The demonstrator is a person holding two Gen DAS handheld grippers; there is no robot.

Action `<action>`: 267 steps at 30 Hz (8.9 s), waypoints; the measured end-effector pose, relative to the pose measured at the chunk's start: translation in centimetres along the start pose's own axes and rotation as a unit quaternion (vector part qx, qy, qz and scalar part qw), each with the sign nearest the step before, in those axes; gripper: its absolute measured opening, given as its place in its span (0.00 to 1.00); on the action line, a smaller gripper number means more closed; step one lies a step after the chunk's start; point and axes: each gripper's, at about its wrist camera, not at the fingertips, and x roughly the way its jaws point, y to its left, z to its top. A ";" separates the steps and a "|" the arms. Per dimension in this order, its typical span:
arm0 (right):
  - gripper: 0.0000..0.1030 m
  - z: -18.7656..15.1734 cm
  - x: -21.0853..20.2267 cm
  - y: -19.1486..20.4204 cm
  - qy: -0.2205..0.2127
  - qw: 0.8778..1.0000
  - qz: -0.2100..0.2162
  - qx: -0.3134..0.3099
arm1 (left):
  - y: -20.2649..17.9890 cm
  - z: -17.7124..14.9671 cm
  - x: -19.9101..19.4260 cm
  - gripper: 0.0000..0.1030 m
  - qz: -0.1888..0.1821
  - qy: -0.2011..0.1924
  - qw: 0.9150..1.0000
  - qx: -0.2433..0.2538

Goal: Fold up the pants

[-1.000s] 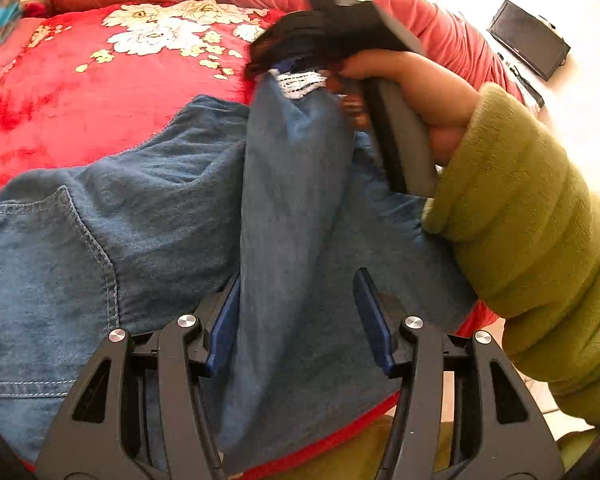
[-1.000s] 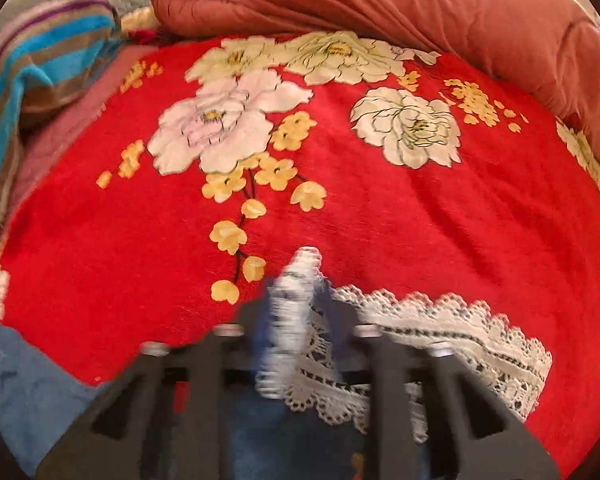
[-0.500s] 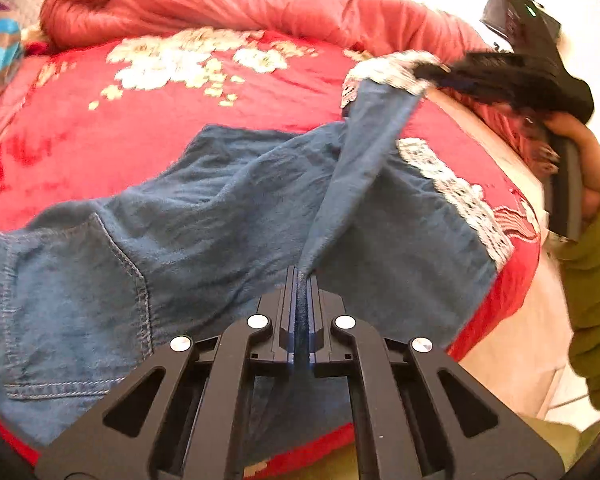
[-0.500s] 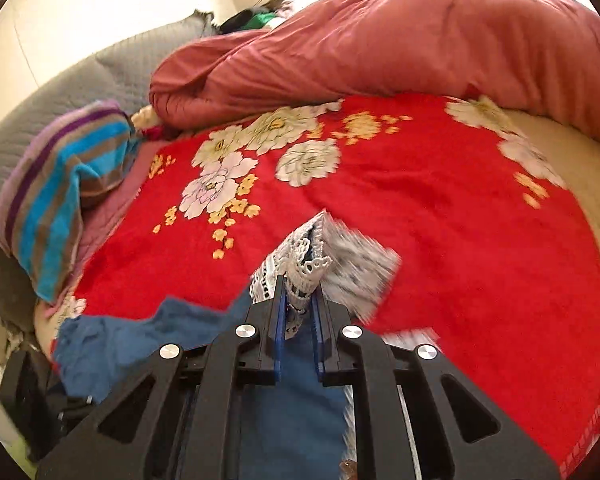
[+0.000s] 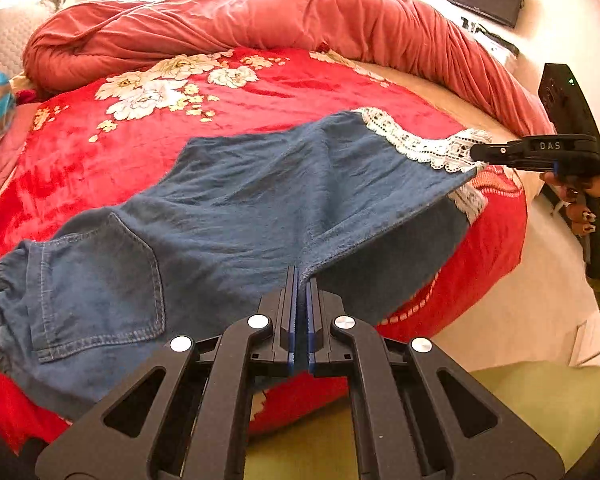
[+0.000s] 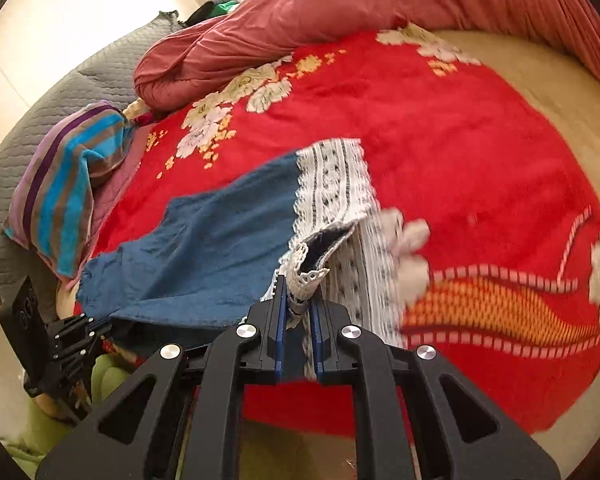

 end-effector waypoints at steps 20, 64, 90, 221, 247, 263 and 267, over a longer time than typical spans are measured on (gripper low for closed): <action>0.37 -1.5 -2.1 -2.6 -0.037 0.995 -0.087 0.006 | -0.9 -1.5 0.0 0.31 -0.013 0.028 1.000 -0.002; 0.54 10.7 9.6 -3.5 0.024 0.995 -0.021 -0.092 | 10.8 8.3 1.6 0.59 0.074 -0.018 0.988 -0.137; 0.19 11.7 14.7 -3.4 0.017 0.983 -0.052 -0.173 | 9.7 11.0 14.0 0.15 0.090 0.037 0.991 -0.088; 0.19 1.7 2.8 1.1 -0.053 0.987 0.082 -0.124 | -5.7 17.5 18.7 0.05 -0.115 0.053 0.992 0.010; 0.30 -3.7 11.2 19.4 0.059 0.931 0.157 -0.325 | 16.1 4.6 3.4 0.25 -0.019 -0.080 0.956 -0.280; 0.44 -8.3 9.1 18.8 0.043 0.897 0.114 -0.426 | 12.2 5.1 6.5 0.39 -0.058 -0.020 0.964 -0.260; 0.44 -8.5 11.0 19.1 0.050 0.895 0.081 -0.436 | 12.1 5.7 8.3 0.48 -0.052 0.005 0.964 -0.259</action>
